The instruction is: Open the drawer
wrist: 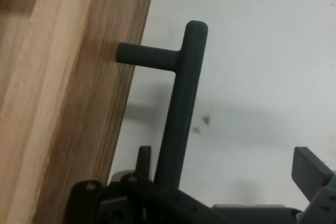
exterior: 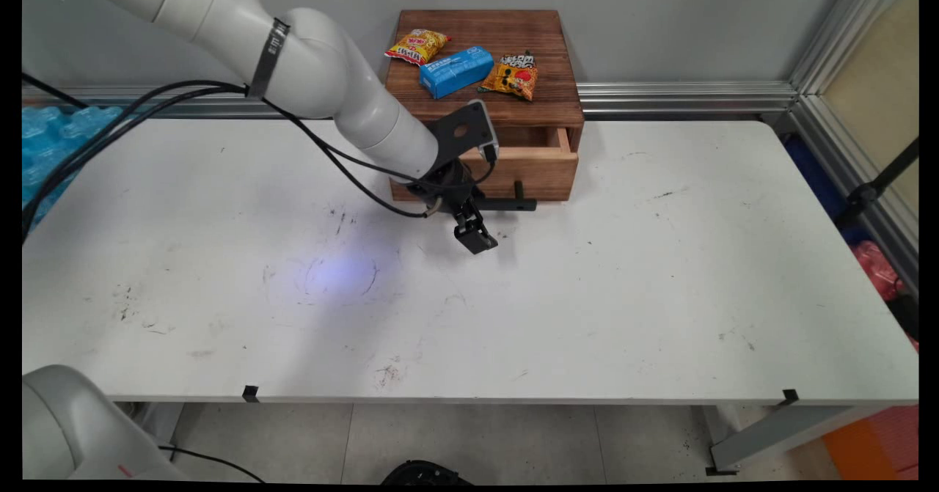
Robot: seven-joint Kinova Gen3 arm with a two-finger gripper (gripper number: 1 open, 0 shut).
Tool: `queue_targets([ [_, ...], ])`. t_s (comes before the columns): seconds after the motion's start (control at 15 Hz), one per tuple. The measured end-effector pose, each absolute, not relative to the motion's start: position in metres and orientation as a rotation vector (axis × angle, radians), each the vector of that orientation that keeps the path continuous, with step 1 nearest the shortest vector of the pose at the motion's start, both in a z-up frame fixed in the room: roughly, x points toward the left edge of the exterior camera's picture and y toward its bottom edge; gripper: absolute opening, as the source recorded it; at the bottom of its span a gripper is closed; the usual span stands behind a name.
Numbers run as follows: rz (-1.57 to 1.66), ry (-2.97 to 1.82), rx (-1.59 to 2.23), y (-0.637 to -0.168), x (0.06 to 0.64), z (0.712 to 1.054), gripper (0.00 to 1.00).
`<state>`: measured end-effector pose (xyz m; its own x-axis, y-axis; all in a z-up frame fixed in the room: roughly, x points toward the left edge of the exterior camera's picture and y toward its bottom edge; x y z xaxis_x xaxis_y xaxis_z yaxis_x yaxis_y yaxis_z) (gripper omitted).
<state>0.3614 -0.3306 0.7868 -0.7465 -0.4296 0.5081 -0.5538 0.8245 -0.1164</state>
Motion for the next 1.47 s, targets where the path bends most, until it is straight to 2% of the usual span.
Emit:
queue_targets([
  [1.47, 0.198, -2.57, 0.708, -0.257, 0.353, 0.796, 1.0],
])
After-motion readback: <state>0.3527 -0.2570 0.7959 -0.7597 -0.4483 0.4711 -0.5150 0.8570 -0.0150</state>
